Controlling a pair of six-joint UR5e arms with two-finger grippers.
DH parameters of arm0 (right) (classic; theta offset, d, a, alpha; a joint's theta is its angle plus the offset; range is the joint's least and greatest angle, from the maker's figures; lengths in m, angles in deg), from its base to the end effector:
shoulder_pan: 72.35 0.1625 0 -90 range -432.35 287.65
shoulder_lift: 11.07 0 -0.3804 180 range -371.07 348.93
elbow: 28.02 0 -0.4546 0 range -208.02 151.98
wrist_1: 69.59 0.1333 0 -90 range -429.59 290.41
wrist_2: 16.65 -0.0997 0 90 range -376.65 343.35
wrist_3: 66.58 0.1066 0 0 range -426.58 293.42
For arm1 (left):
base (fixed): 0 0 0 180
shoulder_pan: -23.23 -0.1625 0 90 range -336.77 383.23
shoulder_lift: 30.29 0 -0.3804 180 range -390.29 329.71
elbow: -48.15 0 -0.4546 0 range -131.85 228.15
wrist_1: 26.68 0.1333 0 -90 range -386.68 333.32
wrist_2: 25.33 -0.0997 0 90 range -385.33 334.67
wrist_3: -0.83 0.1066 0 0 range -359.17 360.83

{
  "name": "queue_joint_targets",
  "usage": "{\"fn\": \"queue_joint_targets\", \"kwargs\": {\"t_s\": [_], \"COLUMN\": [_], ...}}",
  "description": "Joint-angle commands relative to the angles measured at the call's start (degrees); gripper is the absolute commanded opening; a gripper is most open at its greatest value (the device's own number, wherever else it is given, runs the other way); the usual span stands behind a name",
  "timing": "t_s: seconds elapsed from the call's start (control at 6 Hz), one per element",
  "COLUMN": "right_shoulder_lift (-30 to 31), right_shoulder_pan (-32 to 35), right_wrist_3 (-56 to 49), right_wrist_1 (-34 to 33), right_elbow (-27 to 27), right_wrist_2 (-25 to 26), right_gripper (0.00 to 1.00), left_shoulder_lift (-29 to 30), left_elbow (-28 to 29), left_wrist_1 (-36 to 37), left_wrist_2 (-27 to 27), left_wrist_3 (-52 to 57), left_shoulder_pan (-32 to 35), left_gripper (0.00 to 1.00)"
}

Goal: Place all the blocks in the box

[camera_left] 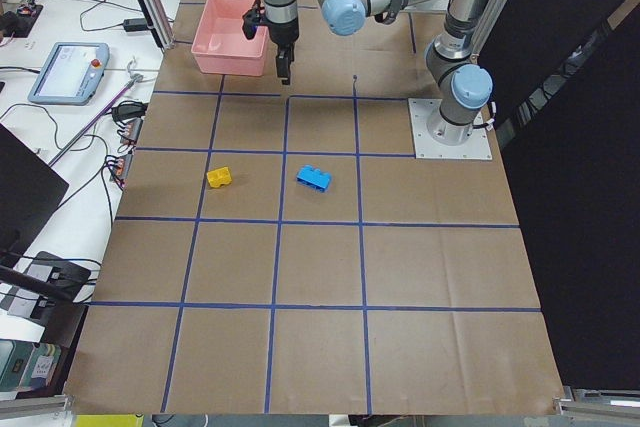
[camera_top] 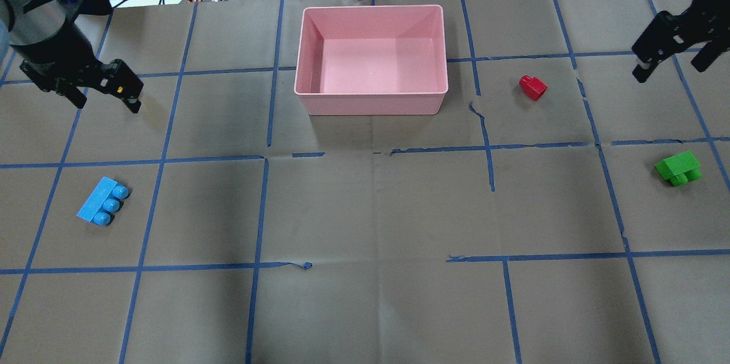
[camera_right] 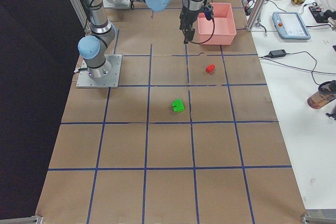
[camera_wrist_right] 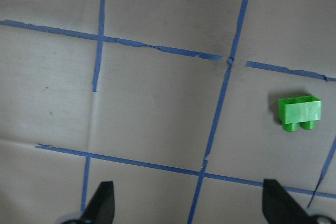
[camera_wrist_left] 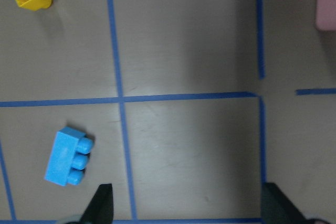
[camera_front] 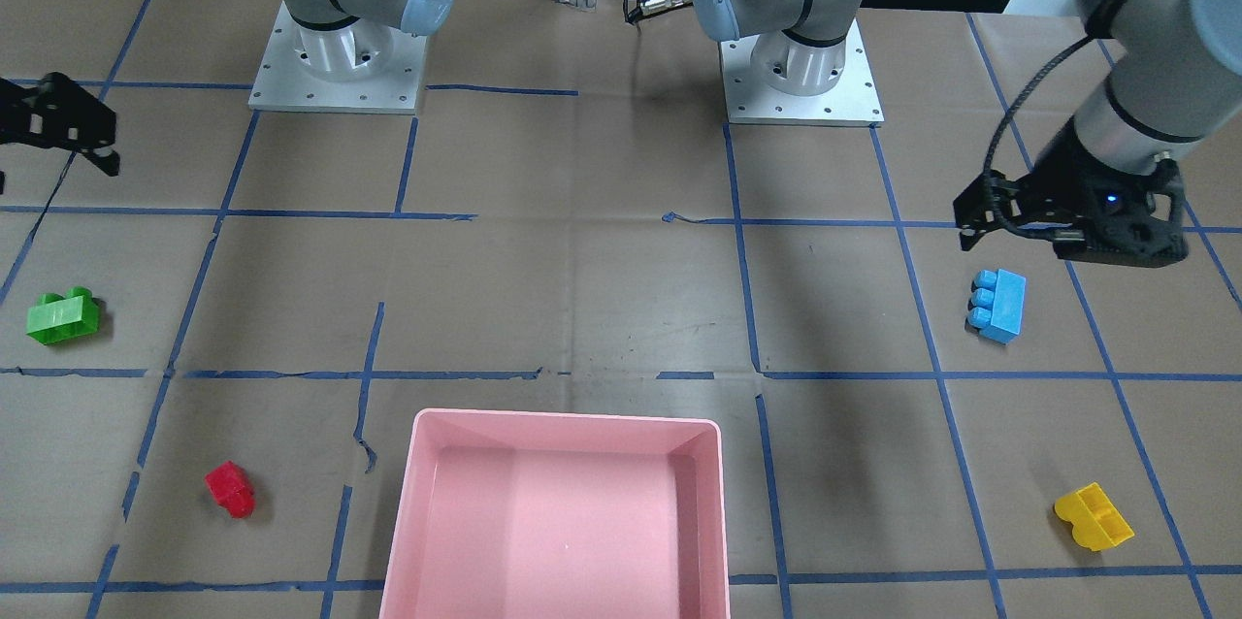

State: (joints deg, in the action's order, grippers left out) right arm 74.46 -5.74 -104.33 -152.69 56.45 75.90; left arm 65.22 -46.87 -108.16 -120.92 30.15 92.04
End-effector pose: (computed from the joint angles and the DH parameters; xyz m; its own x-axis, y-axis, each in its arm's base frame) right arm -0.1093 -0.5765 0.4341 -0.9682 -0.2487 -0.0273 -0.2502 0.9622 0.1076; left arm 0.0948 -0.5846 0.3485 -0.9871 0.1454 -0.0677 0.1400 0.9870 0.0783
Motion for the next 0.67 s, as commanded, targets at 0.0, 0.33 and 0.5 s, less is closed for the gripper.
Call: {"fn": "queue_joint_targets", "kwargs": {"t_s": [0.0, 0.33, 0.5], "right_shoulder_lift": [-2.7, -10.3, -13.3], "right_shoulder_pan": [-9.4, -14.2, -14.4], "right_wrist_3": [-20.0, -28.2, -28.0], "right_wrist_1": [-6.3, -13.8, -21.2], "right_elbow": [0.3, 2.9, 7.2], "right_wrist_2": [3.4, 2.9, 2.6], "right_gripper": [1.0, 1.0, 1.0], "left_shoulder_lift": [4.0, 9.5, 10.9], "left_elbow": [-5.8, -14.0, -19.4], "left_wrist_1": [10.1, 25.4, 30.9], "left_wrist_2": [-0.8, -0.6, -0.6], "left_wrist_3": [14.7, 33.4, 34.3], "left_shoulder_pan": [-9.1, -13.9, -15.0], "left_gripper": [0.99, 0.99, 0.99]}}
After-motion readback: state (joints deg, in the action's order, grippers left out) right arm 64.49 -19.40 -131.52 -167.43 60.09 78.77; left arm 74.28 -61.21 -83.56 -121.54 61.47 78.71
